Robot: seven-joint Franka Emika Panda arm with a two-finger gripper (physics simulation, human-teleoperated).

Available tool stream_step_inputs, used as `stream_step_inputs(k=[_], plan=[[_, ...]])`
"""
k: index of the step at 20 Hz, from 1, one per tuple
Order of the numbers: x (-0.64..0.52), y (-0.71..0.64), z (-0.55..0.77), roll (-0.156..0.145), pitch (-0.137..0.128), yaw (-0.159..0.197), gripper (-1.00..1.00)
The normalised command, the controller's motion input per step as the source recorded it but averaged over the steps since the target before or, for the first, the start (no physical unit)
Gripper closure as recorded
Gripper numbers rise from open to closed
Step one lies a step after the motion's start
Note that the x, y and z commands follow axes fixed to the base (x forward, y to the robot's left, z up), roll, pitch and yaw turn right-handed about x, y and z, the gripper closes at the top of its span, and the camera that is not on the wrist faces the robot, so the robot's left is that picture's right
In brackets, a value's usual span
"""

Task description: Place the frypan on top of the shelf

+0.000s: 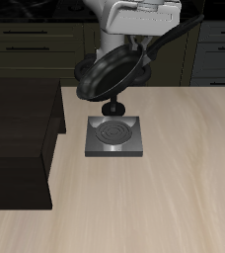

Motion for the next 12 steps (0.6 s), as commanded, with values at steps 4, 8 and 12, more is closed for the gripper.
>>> stream_step_inputs(k=[4,8,12], plan=[[-0.08,-0.16,0.23,-0.029,-0.03,-0.009,1.0],[-0.05,-0.11,0.16,-0.023,-0.02,0.0,1.0],[-0.07,-0.23,0.19,-0.05,-0.024,0.013,1.0]])
